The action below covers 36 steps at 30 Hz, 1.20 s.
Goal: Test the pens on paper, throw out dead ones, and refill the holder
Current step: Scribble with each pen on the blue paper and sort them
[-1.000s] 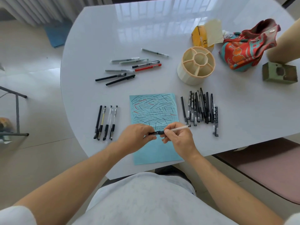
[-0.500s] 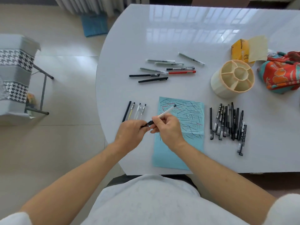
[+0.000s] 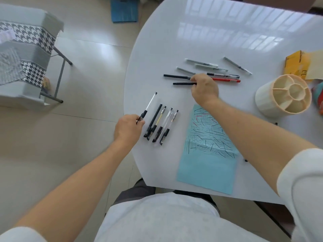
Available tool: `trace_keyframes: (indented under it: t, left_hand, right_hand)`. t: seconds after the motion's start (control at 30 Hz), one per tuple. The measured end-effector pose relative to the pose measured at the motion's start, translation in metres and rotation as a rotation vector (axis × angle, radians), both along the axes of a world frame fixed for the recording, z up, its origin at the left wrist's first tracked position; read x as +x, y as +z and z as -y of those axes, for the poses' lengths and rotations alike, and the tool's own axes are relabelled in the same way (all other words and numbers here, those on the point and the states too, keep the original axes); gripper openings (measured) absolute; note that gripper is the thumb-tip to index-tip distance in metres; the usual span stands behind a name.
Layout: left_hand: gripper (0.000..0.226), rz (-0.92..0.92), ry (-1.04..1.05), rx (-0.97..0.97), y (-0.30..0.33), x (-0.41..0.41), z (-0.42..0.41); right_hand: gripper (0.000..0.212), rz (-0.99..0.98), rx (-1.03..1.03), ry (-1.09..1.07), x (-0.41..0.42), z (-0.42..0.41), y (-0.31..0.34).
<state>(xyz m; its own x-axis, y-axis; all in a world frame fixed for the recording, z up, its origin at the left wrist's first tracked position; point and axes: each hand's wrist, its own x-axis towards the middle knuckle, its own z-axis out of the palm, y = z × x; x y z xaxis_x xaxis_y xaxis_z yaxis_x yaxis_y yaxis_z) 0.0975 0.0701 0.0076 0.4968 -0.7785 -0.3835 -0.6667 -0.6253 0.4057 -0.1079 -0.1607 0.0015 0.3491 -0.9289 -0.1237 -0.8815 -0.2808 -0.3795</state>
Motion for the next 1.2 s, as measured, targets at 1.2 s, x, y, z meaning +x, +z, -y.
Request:
trace_keyframes:
  t: [1.2]
  left_hand:
    - [0.023,-0.099,-1.012,-0.074,0.016,-0.187,0.023]
  right_hand:
    - [0.021,1.073,0.358,-1.162,-0.217,-0.230,0.031]
